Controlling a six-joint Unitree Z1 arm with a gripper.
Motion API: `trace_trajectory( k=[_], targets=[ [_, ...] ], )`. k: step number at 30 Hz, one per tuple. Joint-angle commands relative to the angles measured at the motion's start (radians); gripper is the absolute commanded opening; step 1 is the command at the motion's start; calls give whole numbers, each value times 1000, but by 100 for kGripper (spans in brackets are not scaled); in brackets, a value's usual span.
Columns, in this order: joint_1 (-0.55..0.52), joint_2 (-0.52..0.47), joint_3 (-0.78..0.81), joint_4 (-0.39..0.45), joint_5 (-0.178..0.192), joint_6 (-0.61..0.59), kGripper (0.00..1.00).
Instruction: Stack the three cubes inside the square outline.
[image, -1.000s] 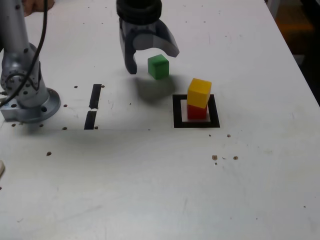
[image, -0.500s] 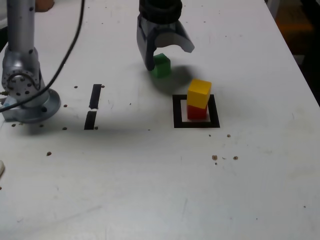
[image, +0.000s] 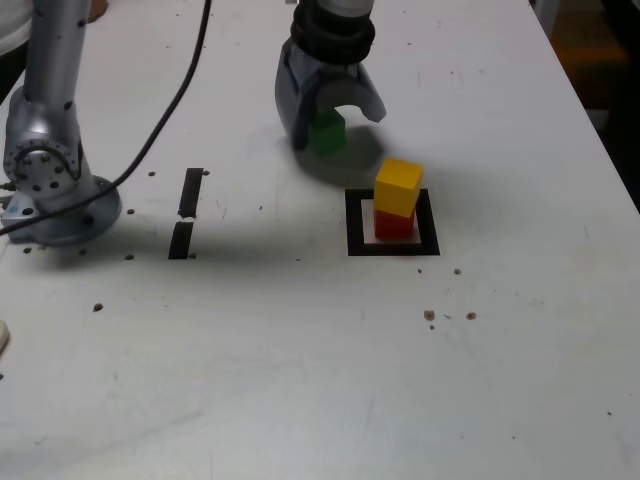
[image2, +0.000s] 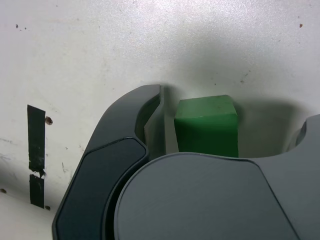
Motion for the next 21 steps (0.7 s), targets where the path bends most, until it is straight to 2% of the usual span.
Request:
trace_trajectory(
  k=[1,9,12,16,21],
  targets=[
    [-2,13,-15,18,-1,-2,86],
    [-2,48,-51,54,-5,-2,65],
    [-3,61,-66,70,-4,-2,49],
    [-11,63,-68,67,-1,-2,32],
    [-14,58,-73,73,-1,5,22]
  ],
)
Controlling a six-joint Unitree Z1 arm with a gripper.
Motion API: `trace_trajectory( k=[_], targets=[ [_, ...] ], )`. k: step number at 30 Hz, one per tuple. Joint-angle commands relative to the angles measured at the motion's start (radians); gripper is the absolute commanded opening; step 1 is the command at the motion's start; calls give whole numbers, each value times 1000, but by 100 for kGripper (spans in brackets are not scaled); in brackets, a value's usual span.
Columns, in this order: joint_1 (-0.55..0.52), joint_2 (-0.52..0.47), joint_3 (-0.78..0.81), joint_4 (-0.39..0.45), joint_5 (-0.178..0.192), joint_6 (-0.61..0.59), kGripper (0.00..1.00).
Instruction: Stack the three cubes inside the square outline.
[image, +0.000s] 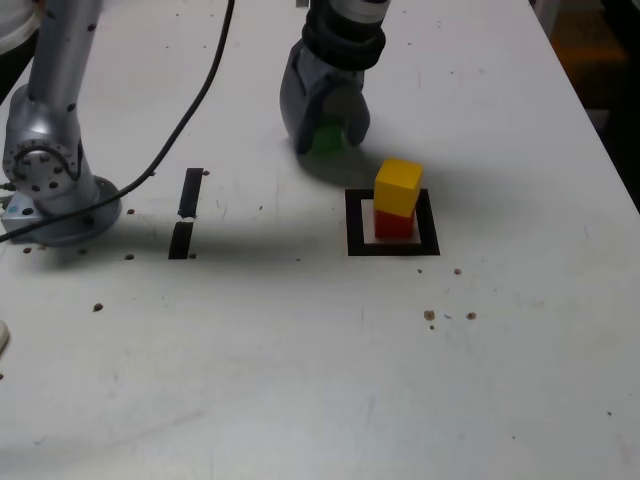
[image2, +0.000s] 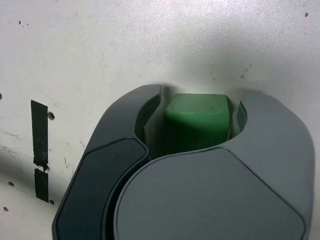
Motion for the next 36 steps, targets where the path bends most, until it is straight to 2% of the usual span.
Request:
trace_trajectory(
  k=[1,4,8,11,18,21,25,30,36],
  targets=[
    [0,-4,-6,7,1,10,20],
    [2,-9,-16,11,2,46,14],
    [7,-24,-22,18,2,107,11],
    [-8,-50,-45,84,8,134,11],
    [-49,-114,-210,338,51,155,11],
    [-85,-139,-294,416,40,168,11],
    [-157,-140,-417,480,15,176,11],
    [-256,-116,-518,516,-17,219,11],
    [-344,-84,-555,527,-26,299,11]
  ],
)
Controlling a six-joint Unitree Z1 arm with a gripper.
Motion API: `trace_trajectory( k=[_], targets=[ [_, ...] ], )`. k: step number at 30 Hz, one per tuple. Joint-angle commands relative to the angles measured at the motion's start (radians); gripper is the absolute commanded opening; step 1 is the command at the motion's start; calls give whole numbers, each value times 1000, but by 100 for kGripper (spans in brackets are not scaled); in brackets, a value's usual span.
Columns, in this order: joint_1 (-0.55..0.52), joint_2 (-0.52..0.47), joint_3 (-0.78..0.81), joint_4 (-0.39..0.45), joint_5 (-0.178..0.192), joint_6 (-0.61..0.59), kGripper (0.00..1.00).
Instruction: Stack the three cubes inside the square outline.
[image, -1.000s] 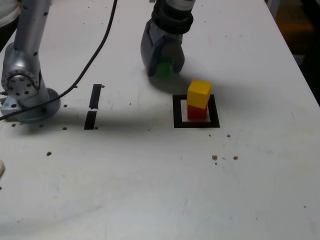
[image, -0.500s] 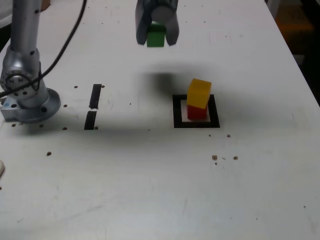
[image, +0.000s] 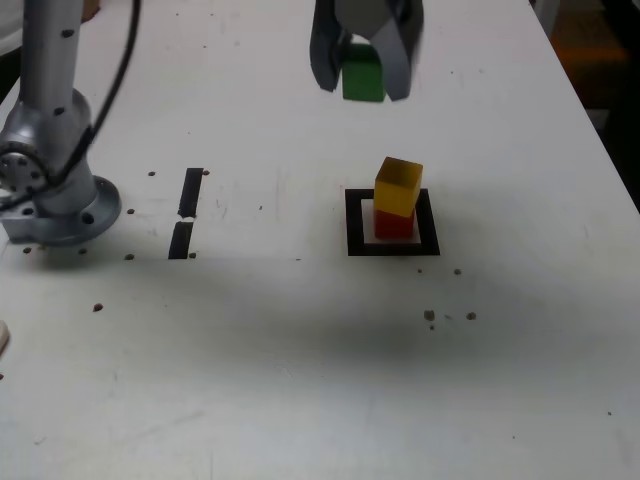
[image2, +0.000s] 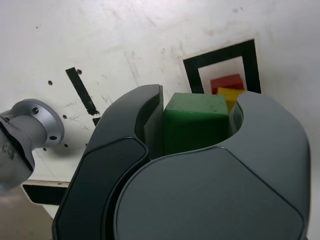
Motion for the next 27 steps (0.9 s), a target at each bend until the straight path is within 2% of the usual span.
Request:
trace_trajectory(
  k=[1,14,27],
  targets=[
    [-9,7,-22,10,-1,20,11],
    [-94,116,-69,15,21,53,11],
    [-119,130,-54,-1,53,51,12]
  ],
)
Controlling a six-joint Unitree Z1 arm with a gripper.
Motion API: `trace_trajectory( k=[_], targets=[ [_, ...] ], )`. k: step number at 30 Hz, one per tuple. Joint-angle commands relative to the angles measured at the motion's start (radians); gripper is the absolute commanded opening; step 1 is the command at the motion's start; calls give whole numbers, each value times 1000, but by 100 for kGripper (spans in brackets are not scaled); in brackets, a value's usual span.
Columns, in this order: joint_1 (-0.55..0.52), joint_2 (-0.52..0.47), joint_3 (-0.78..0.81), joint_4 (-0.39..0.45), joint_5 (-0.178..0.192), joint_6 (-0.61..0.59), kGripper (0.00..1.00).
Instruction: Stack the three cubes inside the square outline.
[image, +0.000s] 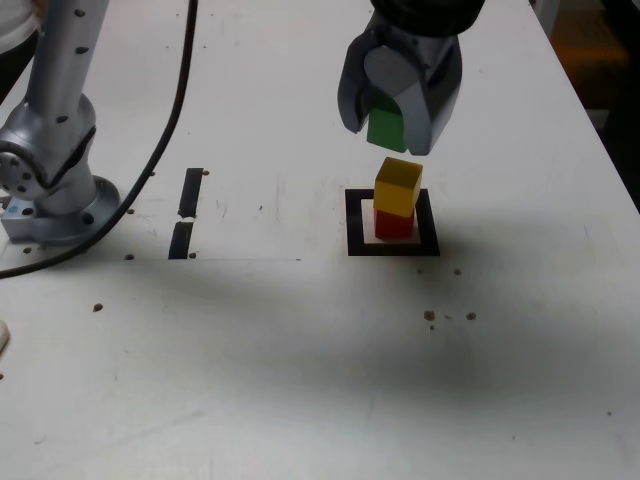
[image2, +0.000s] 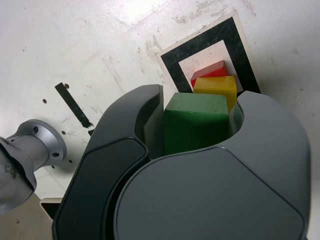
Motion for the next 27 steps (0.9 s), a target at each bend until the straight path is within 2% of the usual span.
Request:
trace_trajectory(
  k=[1,4,7,10,27],
  targets=[
    [-10,6,8,-1,6,-9,12],
    [-30,-4,37,-24,12,-39,11],
    [-52,-37,103,-94,17,-77,11],
    [-57,-51,132,-130,16,-85,11],
    [-58,-24,149,-178,19,-80,13]
  ],
)
